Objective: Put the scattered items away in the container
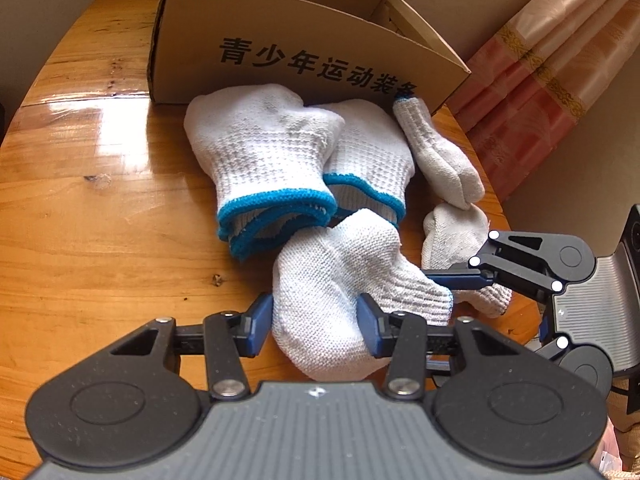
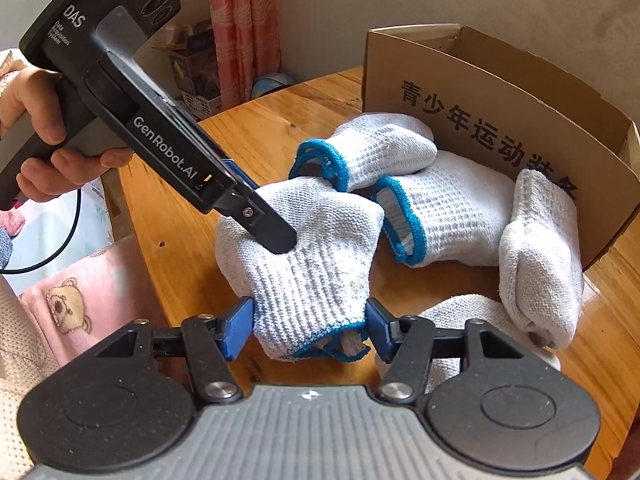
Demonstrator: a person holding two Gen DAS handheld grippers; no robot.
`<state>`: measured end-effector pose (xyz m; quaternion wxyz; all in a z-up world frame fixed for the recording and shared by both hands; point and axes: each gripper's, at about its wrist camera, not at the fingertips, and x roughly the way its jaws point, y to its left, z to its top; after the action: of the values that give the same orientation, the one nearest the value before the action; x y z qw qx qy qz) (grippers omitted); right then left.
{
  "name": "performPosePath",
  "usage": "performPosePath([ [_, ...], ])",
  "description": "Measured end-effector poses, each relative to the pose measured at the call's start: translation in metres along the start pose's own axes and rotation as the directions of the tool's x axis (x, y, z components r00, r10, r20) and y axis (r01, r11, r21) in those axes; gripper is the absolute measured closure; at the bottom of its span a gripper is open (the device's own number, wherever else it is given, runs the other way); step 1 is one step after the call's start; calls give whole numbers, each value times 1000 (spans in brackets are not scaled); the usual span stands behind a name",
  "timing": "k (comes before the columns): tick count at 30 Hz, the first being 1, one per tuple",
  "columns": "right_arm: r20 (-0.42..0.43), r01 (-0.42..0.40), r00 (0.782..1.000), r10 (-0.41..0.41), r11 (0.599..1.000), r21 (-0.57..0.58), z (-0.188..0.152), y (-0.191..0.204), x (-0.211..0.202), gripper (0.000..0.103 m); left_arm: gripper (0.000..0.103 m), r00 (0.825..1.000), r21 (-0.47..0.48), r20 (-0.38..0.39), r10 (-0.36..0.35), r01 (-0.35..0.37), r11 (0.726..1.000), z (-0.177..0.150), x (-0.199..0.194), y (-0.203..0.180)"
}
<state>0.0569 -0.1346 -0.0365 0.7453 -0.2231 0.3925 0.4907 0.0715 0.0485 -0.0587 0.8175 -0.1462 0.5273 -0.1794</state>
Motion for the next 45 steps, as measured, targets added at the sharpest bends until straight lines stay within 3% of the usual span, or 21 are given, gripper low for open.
performPosePath([
  [4, 14, -15, 1000, 14, 995, 99, -5, -8, -9, 34, 57, 1000, 6, 7, 6, -6, 1000, -2, -2, 0],
  [8, 4, -27, 1000, 26, 982, 185, -14, -15, -24, 41, 57, 999, 44, 26, 27, -28, 999, -3, -9, -4],
  [15, 25, -165, 986, 167, 925, 343, -22, -33, -31, 49, 58, 999, 41, 27, 26, -27, 999, -3, -5, -4],
  [19, 34, -150, 988, 148, 918, 368, -16, -36, -19, 51, 58, 1000, 35, 21, 18, -19, 999, -5, -3, -5],
  [22, 13, -117, 993, 121, 930, 350, -14, -33, -11, 60, 58, 1000, 40, 18, 15, -16, 999, -5, -5, -3],
  [25, 18, -126, 992, 128, 921, 369, -16, -33, -13, 60, 58, 999, 37, 41, 26, -28, 999, -3, -8, 0],
  [32, -9, -165, 981, 195, 851, 498, -28, -49, -8, 48, 56, 1000, 27, 20, 22, -22, 999, 1, 2, 4],
  [36, 17, -167, 983, 183, 850, 501, -22, -48, -4, 43, 55, 1000, 15, 16, 15, -15, 1000, 2, 3, 8],
  [45, 23, -137, 990, 142, 883, 450, -6, -40, 14, 16, 54, 1000, 25, 12, 21, -22, 999, 0, 2, 9],
])
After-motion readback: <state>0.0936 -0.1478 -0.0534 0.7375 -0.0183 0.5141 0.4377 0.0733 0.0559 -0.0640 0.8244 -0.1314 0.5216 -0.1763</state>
